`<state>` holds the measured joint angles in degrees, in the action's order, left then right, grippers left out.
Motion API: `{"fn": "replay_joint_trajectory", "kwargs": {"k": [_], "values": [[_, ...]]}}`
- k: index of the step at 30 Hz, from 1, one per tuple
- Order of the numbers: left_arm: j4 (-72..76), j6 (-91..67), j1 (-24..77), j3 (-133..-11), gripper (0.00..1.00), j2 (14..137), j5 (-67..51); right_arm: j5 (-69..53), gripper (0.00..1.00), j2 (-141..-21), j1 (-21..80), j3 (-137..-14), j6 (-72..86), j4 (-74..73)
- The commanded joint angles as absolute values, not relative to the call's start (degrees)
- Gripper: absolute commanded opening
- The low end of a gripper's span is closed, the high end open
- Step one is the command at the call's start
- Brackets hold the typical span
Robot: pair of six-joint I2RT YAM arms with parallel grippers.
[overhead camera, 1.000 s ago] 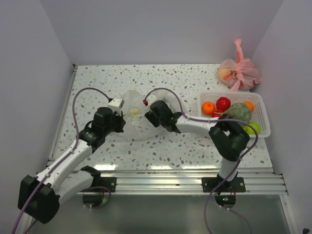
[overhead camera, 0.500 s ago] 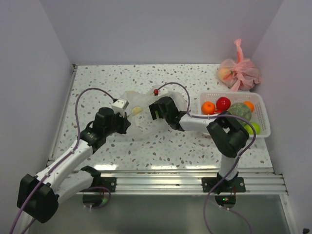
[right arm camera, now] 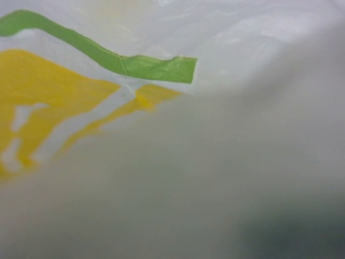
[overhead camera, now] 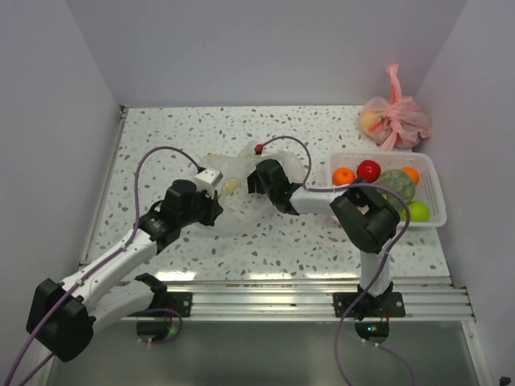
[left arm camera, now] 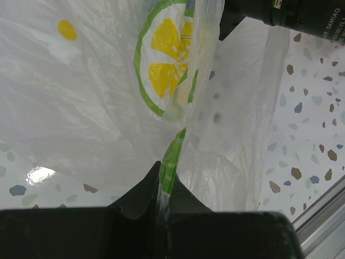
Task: Untie the knot of the plastic bag and take out the fruit
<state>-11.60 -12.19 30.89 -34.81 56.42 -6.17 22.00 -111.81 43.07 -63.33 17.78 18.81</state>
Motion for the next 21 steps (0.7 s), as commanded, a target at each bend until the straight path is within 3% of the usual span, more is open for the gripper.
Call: {"fn": "replay_joint_trajectory", "kwargs": {"k": [1, 4, 9, 21], "values": [[-9.4, -10.8, 31.2, -35.1, 0.00, 56.3, -5.8, 23.6, 0.62, -110.8, 43.0, -64.2, 19.0, 22.2], [-9.6, -11.0, 31.2, -35.2, 0.00, 56.1, -4.7, 20.8, 0.48, -109.6, 42.9, -63.6, 17.9, 22.2], [-10.5, -12.0, 31.2, -35.5, 0.00, 56.2, -0.8, 11.8, 0.35, -104.2, 42.9, -61.4, 14.6, 21.5], [-12.4, -14.7, 30.1, -36.0, 0.00, 54.7, 9.2, -15.1, 0.35, -92.3, 43.2, -60.5, 6.9, 9.9]]}}
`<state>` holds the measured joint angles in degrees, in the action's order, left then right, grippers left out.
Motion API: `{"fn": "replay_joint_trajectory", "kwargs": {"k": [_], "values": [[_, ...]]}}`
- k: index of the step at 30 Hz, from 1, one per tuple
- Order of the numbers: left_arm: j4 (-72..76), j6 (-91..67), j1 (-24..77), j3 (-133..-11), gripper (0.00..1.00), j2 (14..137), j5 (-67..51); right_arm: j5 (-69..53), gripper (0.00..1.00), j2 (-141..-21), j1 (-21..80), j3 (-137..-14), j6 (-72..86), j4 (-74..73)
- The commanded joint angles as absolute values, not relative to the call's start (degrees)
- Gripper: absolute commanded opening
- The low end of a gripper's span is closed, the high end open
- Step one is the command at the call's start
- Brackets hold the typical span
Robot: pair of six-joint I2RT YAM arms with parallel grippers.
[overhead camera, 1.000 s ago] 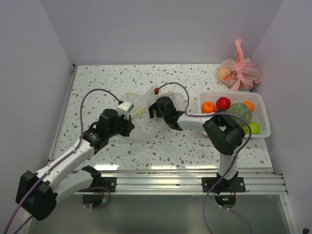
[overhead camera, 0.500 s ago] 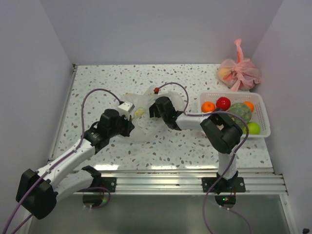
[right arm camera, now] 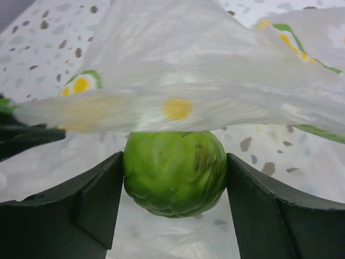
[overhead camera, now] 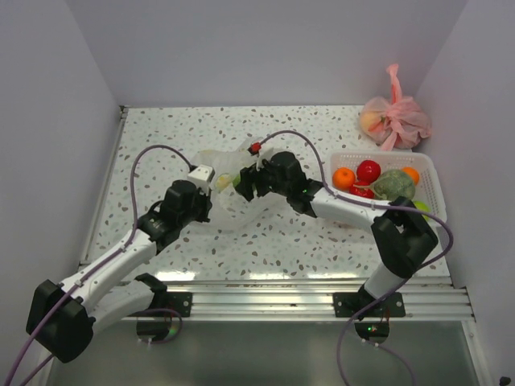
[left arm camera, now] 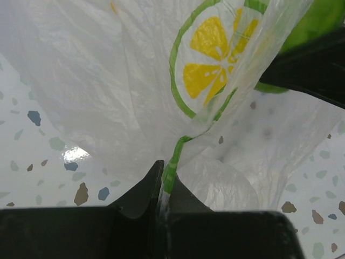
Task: Untie the knot of the plastic bag and take out the fruit
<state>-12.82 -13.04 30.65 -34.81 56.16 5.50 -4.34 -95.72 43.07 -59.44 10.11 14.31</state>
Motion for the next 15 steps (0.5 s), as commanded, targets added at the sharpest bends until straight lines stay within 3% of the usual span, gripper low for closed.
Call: {"fn": "replay_joint_trajectory", "kwargs": {"k": [1, 15], "values": [[-12.7, -15.2, 29.7, -36.0, 0.00, 54.6, 10.9, -16.6, 0.34, -91.9, 43.2, -60.8, 6.9, 9.1], [-15.5, -17.3, 28.0, -36.9, 0.00, 55.0, 19.0, -31.4, 0.31, -76.4, 43.8, -71.4, 7.9, -7.1]]}}
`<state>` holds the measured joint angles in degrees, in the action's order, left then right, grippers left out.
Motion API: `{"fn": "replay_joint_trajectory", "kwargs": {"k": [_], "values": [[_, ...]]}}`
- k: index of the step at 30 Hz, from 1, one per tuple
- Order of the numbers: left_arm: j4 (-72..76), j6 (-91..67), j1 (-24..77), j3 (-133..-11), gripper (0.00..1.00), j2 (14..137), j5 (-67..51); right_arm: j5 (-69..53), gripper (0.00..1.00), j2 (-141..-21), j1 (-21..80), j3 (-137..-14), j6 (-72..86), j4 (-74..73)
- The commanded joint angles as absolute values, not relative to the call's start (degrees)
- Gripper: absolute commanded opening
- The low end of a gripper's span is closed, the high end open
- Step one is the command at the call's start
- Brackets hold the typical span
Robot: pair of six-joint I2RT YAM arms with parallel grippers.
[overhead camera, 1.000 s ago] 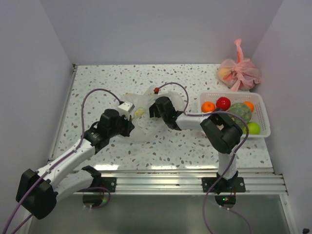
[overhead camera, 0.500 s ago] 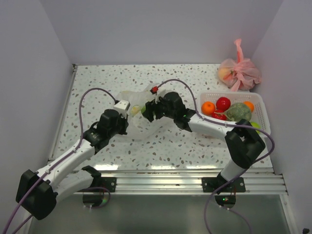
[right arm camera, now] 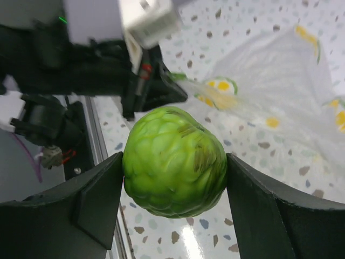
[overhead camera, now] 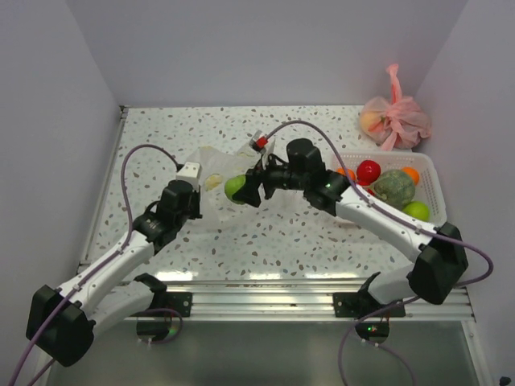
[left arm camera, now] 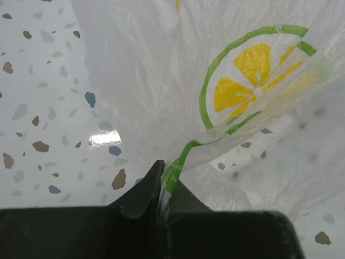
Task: Untie the knot of the plastic bag and take out the fruit
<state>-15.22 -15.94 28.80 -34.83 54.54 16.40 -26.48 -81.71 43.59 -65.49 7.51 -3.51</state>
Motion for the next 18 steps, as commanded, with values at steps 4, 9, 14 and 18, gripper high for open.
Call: {"fn": "replay_joint_trajectory", "kwargs": {"k": [4, 9, 14, 18], "values": [[-15.5, -17.5, 27.8, -37.0, 0.00, 55.3, 18.8, -23.8, 0.29, -70.2, 43.5, -73.2, 8.2, -9.7], [-15.6, -17.4, 27.8, -36.8, 0.00, 55.0, 19.0, 4.3, 0.26, -64.3, 42.7, -72.3, 6.8, -18.4], [-15.8, -17.4, 27.7, -36.8, 0.00, 54.8, 19.0, 21.9, 0.25, -60.5, 41.6, -70.2, 10.1, -29.9], [-15.7, -17.3, 27.7, -36.9, 0.00, 54.8, 18.8, 31.8, 0.26, -56.4, 38.5, -65.0, 13.8, -34.7]]}}
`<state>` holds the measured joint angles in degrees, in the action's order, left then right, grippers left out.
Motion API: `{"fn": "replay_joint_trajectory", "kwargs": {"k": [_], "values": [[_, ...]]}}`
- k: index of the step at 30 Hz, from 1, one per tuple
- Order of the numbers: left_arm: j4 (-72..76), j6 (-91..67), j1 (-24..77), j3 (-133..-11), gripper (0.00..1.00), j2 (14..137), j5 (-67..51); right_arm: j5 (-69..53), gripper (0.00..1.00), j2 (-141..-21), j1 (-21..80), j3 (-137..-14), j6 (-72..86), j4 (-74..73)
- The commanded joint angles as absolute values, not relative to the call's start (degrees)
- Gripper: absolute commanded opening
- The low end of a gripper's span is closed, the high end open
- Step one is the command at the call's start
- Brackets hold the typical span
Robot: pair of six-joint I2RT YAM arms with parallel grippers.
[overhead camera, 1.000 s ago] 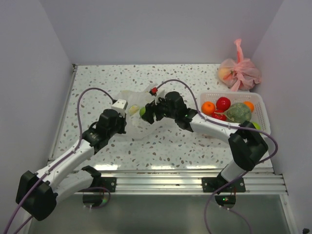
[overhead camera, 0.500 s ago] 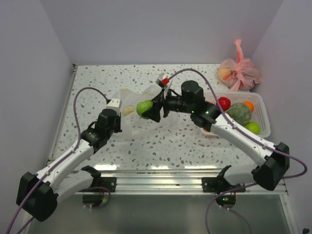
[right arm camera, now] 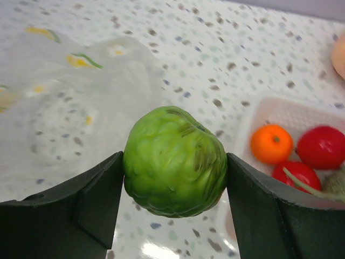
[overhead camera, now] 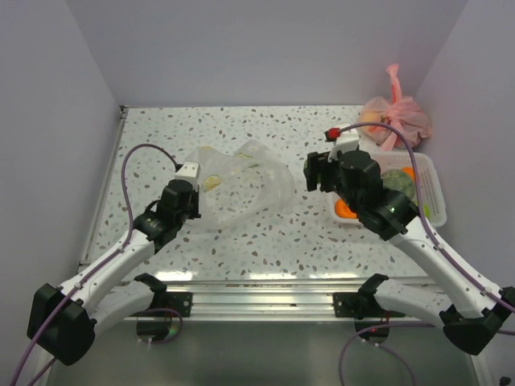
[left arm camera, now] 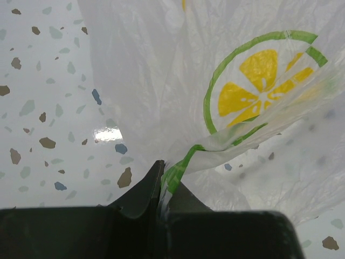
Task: Untie the knot of the plastic bag and take out the fruit
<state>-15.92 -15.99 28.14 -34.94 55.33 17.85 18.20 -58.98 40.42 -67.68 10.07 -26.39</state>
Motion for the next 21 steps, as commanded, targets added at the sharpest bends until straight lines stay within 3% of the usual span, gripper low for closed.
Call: {"fn": "replay_joint_trajectory", "kwargs": {"k": [1, 14, 17, 19, 21], "values": [[-15.9, -17.3, 27.7, -36.9, 0.00, 54.9, 18.7, 33.2, 0.26, -55.9, 37.6, -63.0, 14.5, -35.5], [-16.5, -17.7, 27.7, -37.0, 0.00, 53.9, 19.6, 25.7, 0.35, -56.8, 14.6, -55.5, 24.6, -36.5], [-16.3, -17.8, 27.7, -36.8, 0.00, 53.4, 20.0, 18.8, 0.42, -57.0, 7.9, -53.4, 25.7, -35.2], [-16.3, -17.7, 27.7, -36.8, 0.00, 53.3, 20.0, 16.3, 0.59, -57.6, 5.6, -52.6, 26.7, -35.2], [-16.4, -17.8, 27.7, -36.8, 0.00, 53.2, 20.3, 15.3, 0.69, -57.2, 4.2, -52.1, 27.1, -35.5]]}}
